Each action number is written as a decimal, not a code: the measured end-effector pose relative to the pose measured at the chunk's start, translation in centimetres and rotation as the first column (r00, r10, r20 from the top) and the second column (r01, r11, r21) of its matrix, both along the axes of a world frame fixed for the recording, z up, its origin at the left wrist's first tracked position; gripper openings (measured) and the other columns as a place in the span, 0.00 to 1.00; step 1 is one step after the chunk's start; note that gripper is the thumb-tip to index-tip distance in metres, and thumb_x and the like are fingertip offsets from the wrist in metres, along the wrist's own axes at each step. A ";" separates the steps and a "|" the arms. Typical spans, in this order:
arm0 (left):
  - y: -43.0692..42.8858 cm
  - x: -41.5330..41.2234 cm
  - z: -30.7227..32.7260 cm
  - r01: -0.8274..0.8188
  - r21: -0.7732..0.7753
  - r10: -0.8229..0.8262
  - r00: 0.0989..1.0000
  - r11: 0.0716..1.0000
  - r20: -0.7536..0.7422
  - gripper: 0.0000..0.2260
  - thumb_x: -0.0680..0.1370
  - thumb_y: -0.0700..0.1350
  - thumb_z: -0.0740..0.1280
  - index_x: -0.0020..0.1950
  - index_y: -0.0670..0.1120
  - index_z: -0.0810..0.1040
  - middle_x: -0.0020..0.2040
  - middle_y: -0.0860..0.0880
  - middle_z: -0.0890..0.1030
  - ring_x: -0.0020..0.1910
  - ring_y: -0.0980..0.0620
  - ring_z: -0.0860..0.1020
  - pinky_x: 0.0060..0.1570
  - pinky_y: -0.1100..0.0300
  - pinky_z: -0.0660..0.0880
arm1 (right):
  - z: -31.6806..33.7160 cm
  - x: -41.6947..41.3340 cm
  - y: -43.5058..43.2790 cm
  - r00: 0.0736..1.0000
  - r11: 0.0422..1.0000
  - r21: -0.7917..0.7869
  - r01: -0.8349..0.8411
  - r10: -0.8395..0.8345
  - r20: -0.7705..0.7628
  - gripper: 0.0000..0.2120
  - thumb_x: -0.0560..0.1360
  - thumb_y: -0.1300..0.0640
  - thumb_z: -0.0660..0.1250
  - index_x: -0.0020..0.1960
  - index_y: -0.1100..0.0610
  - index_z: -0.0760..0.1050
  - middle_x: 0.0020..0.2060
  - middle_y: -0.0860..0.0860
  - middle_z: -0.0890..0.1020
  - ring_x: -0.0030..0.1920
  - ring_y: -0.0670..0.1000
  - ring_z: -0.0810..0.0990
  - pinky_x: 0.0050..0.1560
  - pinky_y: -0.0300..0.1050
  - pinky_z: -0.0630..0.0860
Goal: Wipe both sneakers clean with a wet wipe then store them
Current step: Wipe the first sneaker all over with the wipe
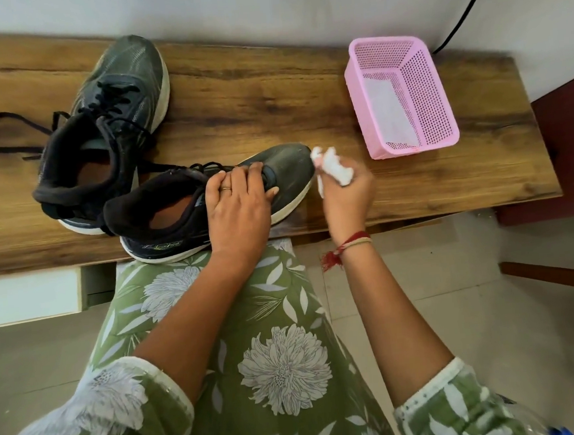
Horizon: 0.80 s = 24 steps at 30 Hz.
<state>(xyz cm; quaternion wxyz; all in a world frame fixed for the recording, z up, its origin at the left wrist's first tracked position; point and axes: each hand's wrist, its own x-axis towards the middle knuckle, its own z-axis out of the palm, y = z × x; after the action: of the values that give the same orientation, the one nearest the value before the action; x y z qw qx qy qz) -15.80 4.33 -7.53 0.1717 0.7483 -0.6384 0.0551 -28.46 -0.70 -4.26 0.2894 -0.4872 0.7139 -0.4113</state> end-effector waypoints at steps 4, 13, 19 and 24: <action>0.2 -0.2 -0.2 0.016 0.025 -0.018 0.998 1.000 0.067 0.17 0.79 0.47 0.62 0.64 0.41 0.73 0.51 0.44 0.78 0.51 0.46 0.78 0.64 0.55 0.58 | -1.5 2.6 2.3 0.894 0.963 0.012 -0.269 0.254 -0.369 0.11 0.70 0.67 0.69 0.51 0.59 0.81 0.47 0.55 0.79 0.47 0.54 0.75 0.44 0.43 0.71; 0.9 0.0 0.4 0.075 0.145 -0.098 0.983 0.987 0.153 0.24 0.80 0.52 0.57 0.73 0.40 0.64 0.65 0.42 0.74 0.64 0.45 0.72 0.66 0.51 0.55 | -0.2 0.1 0.2 0.995 0.998 -0.016 0.069 -0.068 0.069 0.04 0.70 0.61 0.72 0.45 0.61 0.81 0.41 0.54 0.82 0.39 0.48 0.77 0.40 0.41 0.73; 1.1 0.7 0.5 0.142 0.304 -0.237 0.923 0.942 0.303 0.36 0.77 0.66 0.47 0.78 0.45 0.45 0.74 0.40 0.62 0.71 0.43 0.65 0.68 0.50 0.55 | -0.3 0.4 -1.2 0.828 0.955 0.051 -0.292 0.279 -0.487 0.11 0.72 0.64 0.69 0.52 0.55 0.82 0.47 0.55 0.79 0.48 0.55 0.74 0.43 0.40 0.64; 1.1 0.8 0.2 0.149 0.323 -0.260 0.906 0.935 0.334 0.36 0.77 0.67 0.52 0.77 0.44 0.55 0.73 0.38 0.63 0.71 0.43 0.65 0.68 0.49 0.52 | -1.1 0.5 1.8 0.669 0.916 0.032 -0.400 0.316 -0.673 0.10 0.69 0.63 0.72 0.48 0.53 0.83 0.42 0.53 0.79 0.43 0.56 0.74 0.40 0.44 0.64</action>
<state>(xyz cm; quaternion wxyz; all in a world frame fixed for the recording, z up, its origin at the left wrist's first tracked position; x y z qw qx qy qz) -14.99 5.45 -7.32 -0.0587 0.6693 -0.7359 0.0832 -27.96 1.11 -5.38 0.0614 -0.7478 0.6341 -0.1867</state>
